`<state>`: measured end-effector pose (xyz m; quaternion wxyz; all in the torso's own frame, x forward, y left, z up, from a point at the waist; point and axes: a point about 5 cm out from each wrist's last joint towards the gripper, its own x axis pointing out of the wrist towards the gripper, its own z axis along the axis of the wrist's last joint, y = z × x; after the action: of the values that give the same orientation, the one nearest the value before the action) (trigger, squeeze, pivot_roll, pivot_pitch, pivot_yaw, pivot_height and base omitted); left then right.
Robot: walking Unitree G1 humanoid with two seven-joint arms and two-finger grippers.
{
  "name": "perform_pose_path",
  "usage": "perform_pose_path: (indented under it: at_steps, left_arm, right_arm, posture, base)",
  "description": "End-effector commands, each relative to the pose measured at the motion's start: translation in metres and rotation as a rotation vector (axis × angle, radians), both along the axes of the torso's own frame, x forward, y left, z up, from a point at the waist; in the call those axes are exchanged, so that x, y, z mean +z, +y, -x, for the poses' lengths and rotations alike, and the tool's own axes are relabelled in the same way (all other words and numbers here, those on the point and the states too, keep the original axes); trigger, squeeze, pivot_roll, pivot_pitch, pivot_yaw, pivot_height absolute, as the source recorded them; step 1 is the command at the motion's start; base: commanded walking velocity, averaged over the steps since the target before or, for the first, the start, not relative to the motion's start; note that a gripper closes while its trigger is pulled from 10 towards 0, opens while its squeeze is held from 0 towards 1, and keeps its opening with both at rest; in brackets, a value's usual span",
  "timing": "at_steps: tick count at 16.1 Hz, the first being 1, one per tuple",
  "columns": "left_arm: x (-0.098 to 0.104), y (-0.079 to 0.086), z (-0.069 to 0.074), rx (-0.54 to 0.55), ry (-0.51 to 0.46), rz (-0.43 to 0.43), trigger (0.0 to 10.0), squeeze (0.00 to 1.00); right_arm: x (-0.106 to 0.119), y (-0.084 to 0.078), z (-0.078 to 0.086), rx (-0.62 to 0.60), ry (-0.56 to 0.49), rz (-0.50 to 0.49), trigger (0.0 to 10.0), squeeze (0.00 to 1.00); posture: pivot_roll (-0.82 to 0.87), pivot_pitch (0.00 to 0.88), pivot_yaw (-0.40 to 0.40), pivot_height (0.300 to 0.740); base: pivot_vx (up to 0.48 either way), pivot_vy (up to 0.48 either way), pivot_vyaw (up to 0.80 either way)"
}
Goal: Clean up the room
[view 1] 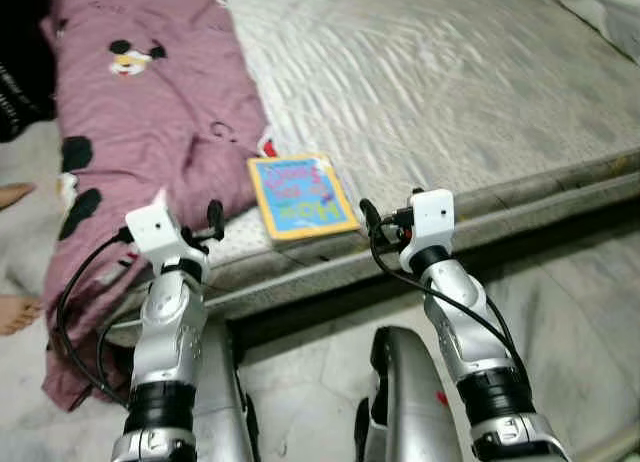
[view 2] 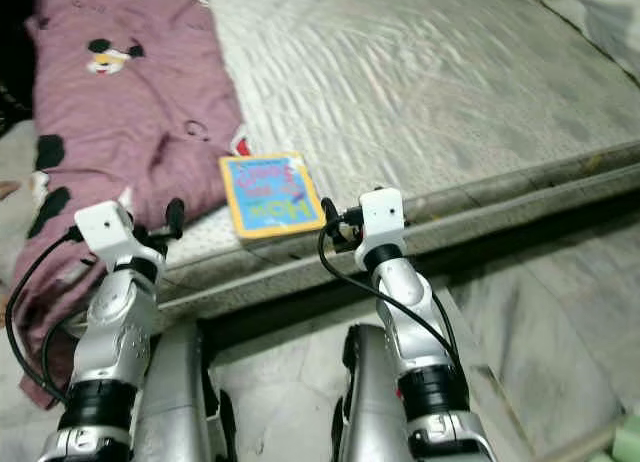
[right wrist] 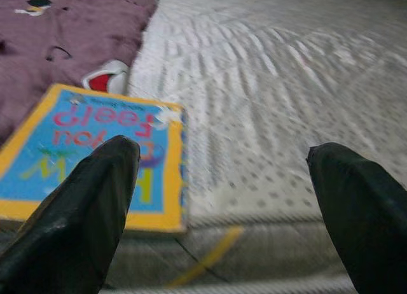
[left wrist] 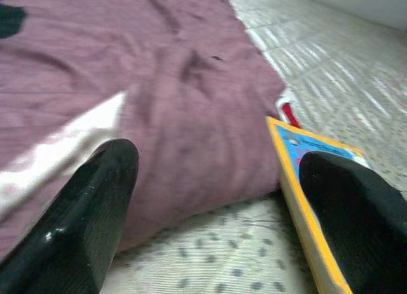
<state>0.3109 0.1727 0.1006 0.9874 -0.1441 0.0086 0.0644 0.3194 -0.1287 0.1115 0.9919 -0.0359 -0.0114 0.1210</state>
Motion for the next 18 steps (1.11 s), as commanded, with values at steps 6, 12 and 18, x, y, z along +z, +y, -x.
perform_pose_path:
  at_steps: [6, 12, 18]
  left_arm:
    - [-0.012, -0.008, -0.008, -0.014, 0.057, 0.127, 10.0, 0.0]
    - [-0.015, -0.012, -0.018, -0.028, 0.05, 0.245, 10.0, 0.0]
    - [-0.032, -0.031, -0.031, -0.124, 0.162, 0.38, 10.0, 0.0]
  right_arm:
    - [0.001, -0.026, 0.016, -0.045, -0.012, 0.062, 10.0, 0.0]
    - [0.003, -0.055, 0.045, -0.099, 0.002, 0.134, 10.0, 0.0]
    - [0.009, -0.068, 0.059, -0.132, 0.025, 0.164, 10.0, 0.0]
  posture:
    - [-0.05, 0.2, -0.009, 0.505]
    - [-0.12, 0.23, -0.004, 0.505]
    - [-0.17, 0.244, -0.016, 0.505]
  base:
    - [0.0, 0.0, 0.0]
    - [0.0, 0.0, 0.0]
    - [0.0, 0.0, 0.0]
